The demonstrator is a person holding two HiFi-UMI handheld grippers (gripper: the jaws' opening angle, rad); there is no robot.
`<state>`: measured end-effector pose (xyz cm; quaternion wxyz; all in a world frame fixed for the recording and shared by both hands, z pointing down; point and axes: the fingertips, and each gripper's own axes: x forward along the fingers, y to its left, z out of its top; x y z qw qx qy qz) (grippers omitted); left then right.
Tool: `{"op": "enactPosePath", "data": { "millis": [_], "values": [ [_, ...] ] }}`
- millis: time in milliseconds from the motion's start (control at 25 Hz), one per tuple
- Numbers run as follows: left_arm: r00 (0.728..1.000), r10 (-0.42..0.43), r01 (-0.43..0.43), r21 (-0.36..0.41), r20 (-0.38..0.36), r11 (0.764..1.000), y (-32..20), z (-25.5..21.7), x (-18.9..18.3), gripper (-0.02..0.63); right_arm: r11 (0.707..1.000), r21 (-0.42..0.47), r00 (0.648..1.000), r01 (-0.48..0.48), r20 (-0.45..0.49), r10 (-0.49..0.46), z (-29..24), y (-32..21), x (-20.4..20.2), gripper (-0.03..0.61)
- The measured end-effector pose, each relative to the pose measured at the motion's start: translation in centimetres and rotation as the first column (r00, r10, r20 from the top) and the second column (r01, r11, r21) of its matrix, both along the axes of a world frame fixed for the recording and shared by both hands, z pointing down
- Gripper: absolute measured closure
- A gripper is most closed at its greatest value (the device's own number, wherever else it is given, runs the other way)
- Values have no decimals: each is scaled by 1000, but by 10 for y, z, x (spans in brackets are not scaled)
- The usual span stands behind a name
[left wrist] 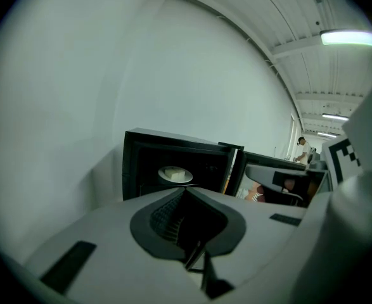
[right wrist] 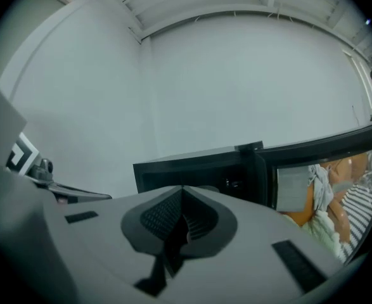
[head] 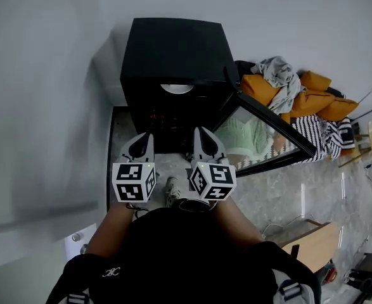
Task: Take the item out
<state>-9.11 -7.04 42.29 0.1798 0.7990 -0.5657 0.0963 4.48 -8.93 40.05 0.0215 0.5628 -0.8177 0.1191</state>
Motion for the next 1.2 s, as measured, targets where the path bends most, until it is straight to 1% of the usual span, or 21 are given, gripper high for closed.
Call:
{"op": "enactPosePath", "data": {
  "millis": [200, 360, 440, 560, 640, 760, 880, 920, 960, 1040, 1120, 1200],
  "values": [
    [1000, -11, 11, -37, -7, 999, -41, 9, 7, 606, 999, -20, 999, 39, -21, -39, 9, -37, 1, 571],
    [999, -45, 45, -79, -5, 996, -62, 23, 8, 606, 996, -23, 996, 82, -44, -83, 17, -56, 1, 571],
    [998, -55, 56, -94, 15, 994, -71, 31, 10, 606, 994, -30, 993, 107, -55, -108, 22, -66, 1, 571],
    [995, -61, 68, -94, 74, 993, -87, 41, 14, 606, 988, -46, 986, 146, -80, -149, 29, -81, 0, 571],
    [993, -70, 80, -107, 98, 991, -96, 48, 16, 606, 984, -52, 979, 169, -102, -174, 33, -88, -1, 571],
    [992, -79, 93, -136, 102, 986, -104, 56, 20, 606, 978, -64, 970, 197, -132, -204, 37, -93, -3, 571],
    [992, -92, 103, -141, 88, 985, -111, 59, 23, 606, 974, -87, 964, 210, -150, -221, 43, -97, -2, 571],
    [993, -98, 108, -139, 71, 984, -113, 59, 23, 606, 973, -90, 963, 211, -151, -223, 43, -98, -1, 571],
    [993, -108, 113, -140, 38, 984, -116, 59, 23, 606, 973, -92, 963, 212, -152, -224, 44, -98, -1, 571],
    [988, -138, 124, -160, -76, 979, -119, 61, 23, 606, 973, -92, 961, 214, -157, -226, 45, -98, -1, 571],
    [965, -168, 129, -194, -203, 973, -123, 64, 24, 606, 973, -94, 960, 211, -165, -224, 47, -97, 1, 571],
    [928, -208, 141, -226, -309, 964, -126, 69, 22, 606, 973, -99, 961, 206, -169, -221, 48, -94, 3, 571]
  ]
}}
